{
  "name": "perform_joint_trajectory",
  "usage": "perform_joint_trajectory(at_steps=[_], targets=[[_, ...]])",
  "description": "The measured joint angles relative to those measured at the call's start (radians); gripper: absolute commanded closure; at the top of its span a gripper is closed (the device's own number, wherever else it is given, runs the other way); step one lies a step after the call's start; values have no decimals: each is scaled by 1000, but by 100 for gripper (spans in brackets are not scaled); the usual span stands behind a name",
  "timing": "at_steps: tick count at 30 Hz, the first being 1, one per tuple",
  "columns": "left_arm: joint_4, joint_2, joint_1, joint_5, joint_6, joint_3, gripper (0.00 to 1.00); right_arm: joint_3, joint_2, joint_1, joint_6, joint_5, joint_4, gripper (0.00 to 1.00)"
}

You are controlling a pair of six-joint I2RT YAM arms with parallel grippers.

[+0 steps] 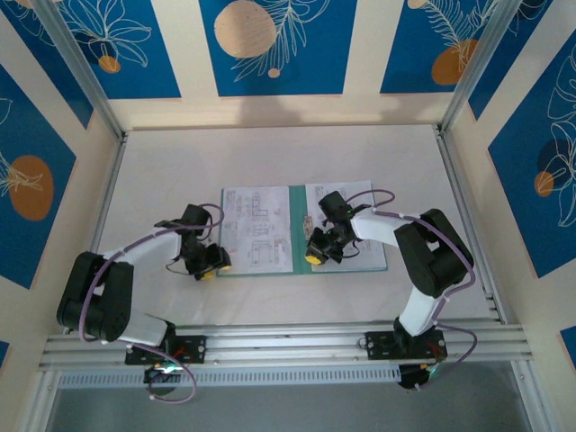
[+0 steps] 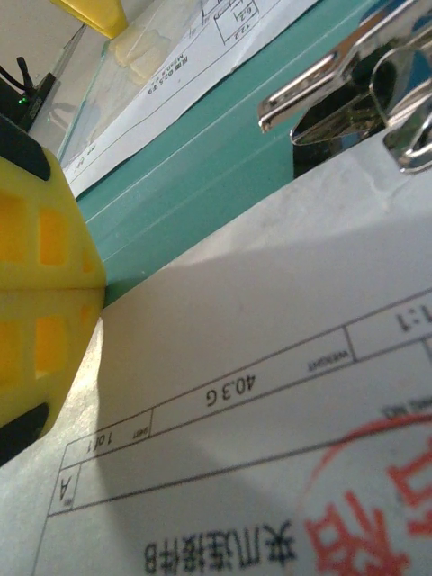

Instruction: Put the files into the folder

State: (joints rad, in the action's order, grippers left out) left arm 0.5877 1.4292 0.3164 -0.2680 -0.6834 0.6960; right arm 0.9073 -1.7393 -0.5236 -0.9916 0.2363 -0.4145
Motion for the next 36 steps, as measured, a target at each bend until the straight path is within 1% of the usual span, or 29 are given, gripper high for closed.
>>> perform_joint_trajectory(at_steps=[4,12,18,21,30,34,36], targets=[[-7,-7,11,12,-39,-4,56,0,0,0,0,0,0,96],[-60,-48,28,-5,-103,-43,58,0,0,1,0,-2,-2,96],[-48,-97,30,-12,-129,-54,65,1,0,2,0,-3,-5,96],[-50,-145,31,-13,-147,-54,66,1,0,2,0,-3,-5,96],[-177,-273,51,-116,-227,-54,70,7,-15,2,3,24,3,97],[-226,-307,55,-148,-259,-54,75,7,-19,7,7,41,7,97],[-242,-315,55,-159,-270,-54,80,7,-21,9,7,45,7,97]])
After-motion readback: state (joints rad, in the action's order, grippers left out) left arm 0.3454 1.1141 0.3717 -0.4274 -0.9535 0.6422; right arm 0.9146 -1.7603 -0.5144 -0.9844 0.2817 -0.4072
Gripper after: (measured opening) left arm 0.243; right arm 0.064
